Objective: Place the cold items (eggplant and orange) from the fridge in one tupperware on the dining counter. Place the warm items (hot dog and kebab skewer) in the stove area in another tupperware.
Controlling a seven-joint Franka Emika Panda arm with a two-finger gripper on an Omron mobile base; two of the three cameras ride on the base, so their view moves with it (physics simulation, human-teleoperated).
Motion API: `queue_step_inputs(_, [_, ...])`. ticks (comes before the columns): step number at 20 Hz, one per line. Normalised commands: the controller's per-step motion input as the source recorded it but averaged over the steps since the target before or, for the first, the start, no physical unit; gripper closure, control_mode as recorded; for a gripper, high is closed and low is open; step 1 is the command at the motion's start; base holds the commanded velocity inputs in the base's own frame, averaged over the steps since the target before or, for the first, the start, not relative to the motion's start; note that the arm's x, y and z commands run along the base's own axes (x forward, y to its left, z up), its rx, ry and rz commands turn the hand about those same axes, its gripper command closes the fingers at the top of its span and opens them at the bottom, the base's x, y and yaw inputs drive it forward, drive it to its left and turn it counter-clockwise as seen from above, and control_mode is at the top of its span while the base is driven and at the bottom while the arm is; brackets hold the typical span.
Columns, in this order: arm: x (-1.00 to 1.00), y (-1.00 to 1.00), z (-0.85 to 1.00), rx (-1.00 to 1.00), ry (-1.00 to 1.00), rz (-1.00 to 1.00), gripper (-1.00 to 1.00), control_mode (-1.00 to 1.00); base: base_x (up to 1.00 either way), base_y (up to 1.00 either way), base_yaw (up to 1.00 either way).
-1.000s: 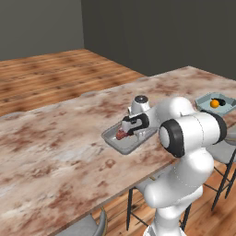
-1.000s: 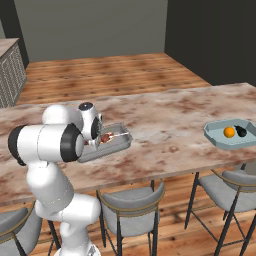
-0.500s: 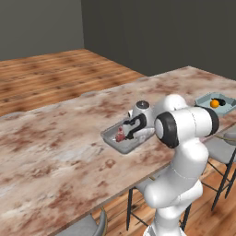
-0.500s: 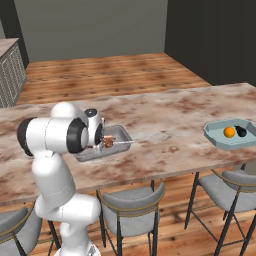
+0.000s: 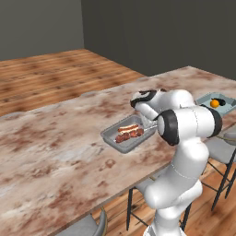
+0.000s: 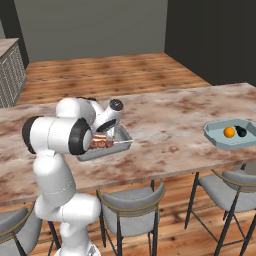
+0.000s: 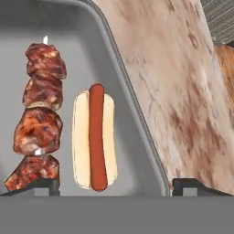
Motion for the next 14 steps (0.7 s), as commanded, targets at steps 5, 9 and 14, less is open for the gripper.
queue_step_inputs(5, [-0.30, -0.65, 1.00, 0.28, -0.13, 0.13, -1.00, -1.00, 0.00, 0.00, 0.00])
queue_step_inputs(9, [-1.00, -0.43, 1.00, 0.15, 0.00, 0.11, -1.00, -1.00, 0.00, 0.00, 0.00])
queue_step_inputs(14, [-1.00, -0.17, 1.00, 0.01, 0.16, 0.07, -1.00, -1.00, 0.00, 0.00, 0.00])
